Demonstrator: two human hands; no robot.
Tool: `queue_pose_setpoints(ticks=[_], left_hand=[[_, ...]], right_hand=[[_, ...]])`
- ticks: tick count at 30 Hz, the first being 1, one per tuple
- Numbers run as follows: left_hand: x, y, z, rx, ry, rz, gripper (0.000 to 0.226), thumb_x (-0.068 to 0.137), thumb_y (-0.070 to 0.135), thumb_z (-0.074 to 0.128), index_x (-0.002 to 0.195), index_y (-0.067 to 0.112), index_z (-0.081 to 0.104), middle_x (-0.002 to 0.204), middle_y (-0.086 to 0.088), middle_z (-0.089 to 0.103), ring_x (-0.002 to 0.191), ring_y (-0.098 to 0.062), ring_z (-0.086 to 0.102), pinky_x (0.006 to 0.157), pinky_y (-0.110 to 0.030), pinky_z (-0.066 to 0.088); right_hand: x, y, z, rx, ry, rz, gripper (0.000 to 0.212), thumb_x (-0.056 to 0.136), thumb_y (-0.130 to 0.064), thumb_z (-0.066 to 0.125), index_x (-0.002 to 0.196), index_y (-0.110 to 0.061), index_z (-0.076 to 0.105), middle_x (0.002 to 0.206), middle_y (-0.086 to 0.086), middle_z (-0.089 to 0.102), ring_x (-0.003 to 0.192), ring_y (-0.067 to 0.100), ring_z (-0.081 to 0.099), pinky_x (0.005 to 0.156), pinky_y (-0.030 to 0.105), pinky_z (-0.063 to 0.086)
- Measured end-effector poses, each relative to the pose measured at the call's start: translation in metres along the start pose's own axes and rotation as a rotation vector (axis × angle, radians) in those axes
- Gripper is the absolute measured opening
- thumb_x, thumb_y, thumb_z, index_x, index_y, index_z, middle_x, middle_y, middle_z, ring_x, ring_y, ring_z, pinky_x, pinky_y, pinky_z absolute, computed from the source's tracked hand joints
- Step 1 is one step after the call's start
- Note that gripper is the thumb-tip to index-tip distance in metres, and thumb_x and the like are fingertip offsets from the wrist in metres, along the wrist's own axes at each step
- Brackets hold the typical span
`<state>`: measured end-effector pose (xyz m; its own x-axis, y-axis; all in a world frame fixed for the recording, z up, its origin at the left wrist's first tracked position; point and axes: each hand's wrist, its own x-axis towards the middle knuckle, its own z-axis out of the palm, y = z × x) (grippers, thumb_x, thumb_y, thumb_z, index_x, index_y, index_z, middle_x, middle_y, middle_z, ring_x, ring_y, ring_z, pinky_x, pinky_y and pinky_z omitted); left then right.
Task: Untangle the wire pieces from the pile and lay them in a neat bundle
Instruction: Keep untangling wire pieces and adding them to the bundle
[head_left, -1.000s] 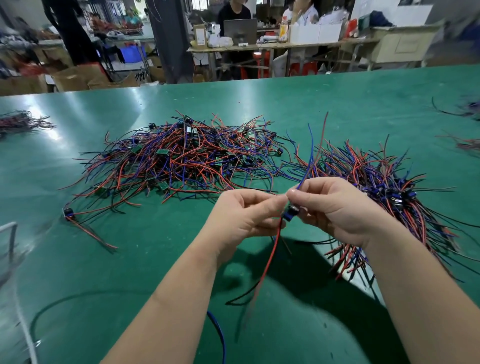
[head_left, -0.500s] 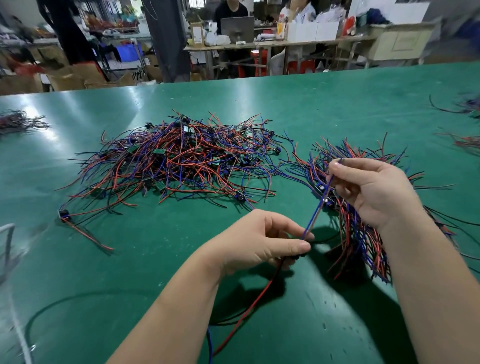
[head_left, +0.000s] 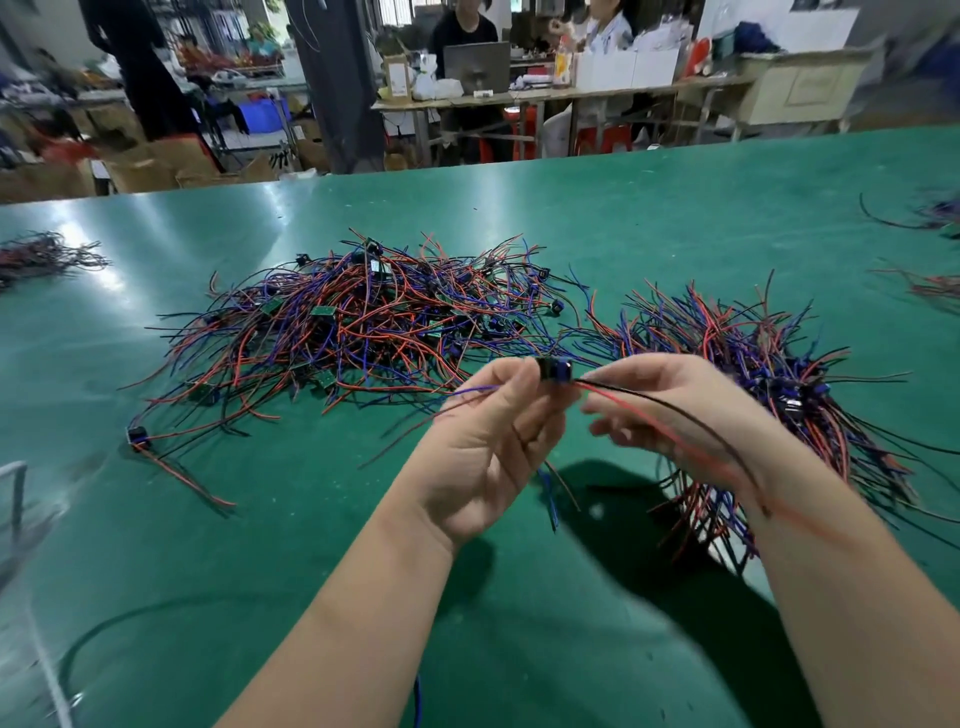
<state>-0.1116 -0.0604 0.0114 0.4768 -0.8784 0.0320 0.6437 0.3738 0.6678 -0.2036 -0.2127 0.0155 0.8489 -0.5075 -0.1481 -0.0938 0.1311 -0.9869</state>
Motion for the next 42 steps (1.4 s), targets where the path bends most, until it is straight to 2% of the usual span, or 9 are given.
queue_pose_setpoints(ticks=[5, 12, 16, 19, 21, 24, 26, 32, 42], left_hand=[[0.007, -0.004, 0.001, -0.054, 0.246, 0.085, 0.02, 0.063, 0.019, 0.068, 0.076, 0.017, 0.053, 0.064, 0.0, 0.07, 0.061, -0.009, 0.07, 0.052, -0.017, 0.054], [0.011, -0.019, -0.003, 0.015, 0.364, 0.096, 0.02, 0.079, 0.014, 0.066, 0.07, 0.019, 0.049, 0.064, 0.002, 0.07, 0.06, -0.006, 0.069, 0.053, -0.016, 0.053], [0.008, -0.018, -0.003, 0.063, 0.243, 0.077, 0.027, 0.068, -0.004, 0.067, 0.056, 0.02, 0.062, 0.074, -0.004, 0.073, 0.065, -0.012, 0.071, 0.058, -0.018, 0.056], [0.006, -0.017, -0.006, 0.097, 0.117, -0.022, 0.051, 0.073, -0.028, 0.043, 0.065, 0.014, 0.071, 0.087, -0.007, 0.074, 0.075, -0.018, 0.072, 0.069, -0.024, 0.057], [0.01, -0.017, -0.01, 0.155, 0.144, -0.058, 0.049, 0.079, -0.024, 0.036, 0.076, 0.01, 0.072, 0.087, -0.007, 0.074, 0.075, -0.017, 0.072, 0.07, -0.024, 0.056], [0.012, -0.012, -0.01, 0.234, 0.225, -0.076, 0.01, 0.081, 0.012, 0.064, 0.09, 0.01, 0.067, 0.083, -0.006, 0.074, 0.067, -0.014, 0.07, 0.059, -0.022, 0.057], [0.012, -0.011, -0.014, 0.288, 0.243, -0.067, 0.031, 0.064, 0.028, 0.077, 0.088, 0.01, 0.07, 0.084, -0.008, 0.074, 0.067, -0.013, 0.07, 0.056, -0.02, 0.056], [0.01, -0.017, -0.016, 0.384, 0.321, -0.079, 0.009, 0.07, 0.005, 0.075, 0.078, 0.007, 0.071, 0.069, -0.007, 0.072, 0.052, -0.009, 0.063, 0.053, -0.02, 0.055], [-0.002, -0.001, -0.018, 0.719, 0.044, -0.312, 0.021, 0.078, -0.002, 0.071, 0.065, 0.014, 0.075, 0.067, -0.004, 0.07, 0.056, -0.011, 0.066, 0.056, -0.021, 0.054]], right_hand=[[-0.001, 0.007, 0.024, 0.051, -0.135, -0.097, 0.024, 0.054, -0.018, 0.078, 0.077, -0.013, 0.077, 0.072, 0.007, 0.07, 0.058, 0.013, 0.063, 0.051, 0.016, 0.047], [0.004, 0.01, 0.031, 0.309, -0.047, -0.051, 0.007, 0.06, -0.01, 0.069, 0.064, -0.01, 0.075, 0.063, 0.004, 0.068, 0.053, 0.009, 0.062, 0.049, 0.013, 0.047], [0.005, 0.009, 0.034, 0.441, 0.0, -0.038, 0.009, 0.065, -0.014, 0.066, 0.06, -0.01, 0.073, 0.062, 0.004, 0.069, 0.051, 0.007, 0.062, 0.05, 0.013, 0.047], [0.006, 0.008, 0.031, 0.538, 0.061, -0.019, 0.009, 0.08, -0.012, 0.061, 0.075, -0.004, 0.062, 0.066, 0.007, 0.067, 0.05, 0.008, 0.061, 0.047, 0.015, 0.048], [0.007, 0.008, 0.03, 0.515, 0.081, -0.011, 0.005, 0.085, -0.007, 0.058, 0.082, -0.004, 0.06, 0.067, 0.006, 0.065, 0.051, 0.008, 0.06, 0.047, 0.015, 0.047], [0.007, 0.009, 0.03, 0.321, 0.107, -0.029, 0.004, 0.082, -0.004, 0.064, 0.079, -0.005, 0.064, 0.061, 0.002, 0.064, 0.052, 0.01, 0.052, 0.047, 0.015, 0.04], [0.006, 0.011, 0.031, 0.238, 0.109, -0.032, 0.006, 0.082, -0.003, 0.065, 0.077, -0.004, 0.066, 0.059, 0.0, 0.063, 0.051, 0.009, 0.049, 0.046, 0.014, 0.037], [0.005, 0.013, 0.033, 0.119, 0.151, -0.07, 0.009, 0.082, -0.006, 0.069, 0.073, -0.007, 0.068, 0.058, 0.001, 0.061, 0.051, 0.006, 0.052, 0.046, 0.014, 0.039], [0.007, -0.004, 0.001, 0.316, 0.347, -0.182, 0.009, 0.085, 0.0, 0.064, 0.078, -0.004, 0.066, 0.057, 0.005, 0.067, 0.054, 0.011, 0.063, 0.047, 0.015, 0.045]])
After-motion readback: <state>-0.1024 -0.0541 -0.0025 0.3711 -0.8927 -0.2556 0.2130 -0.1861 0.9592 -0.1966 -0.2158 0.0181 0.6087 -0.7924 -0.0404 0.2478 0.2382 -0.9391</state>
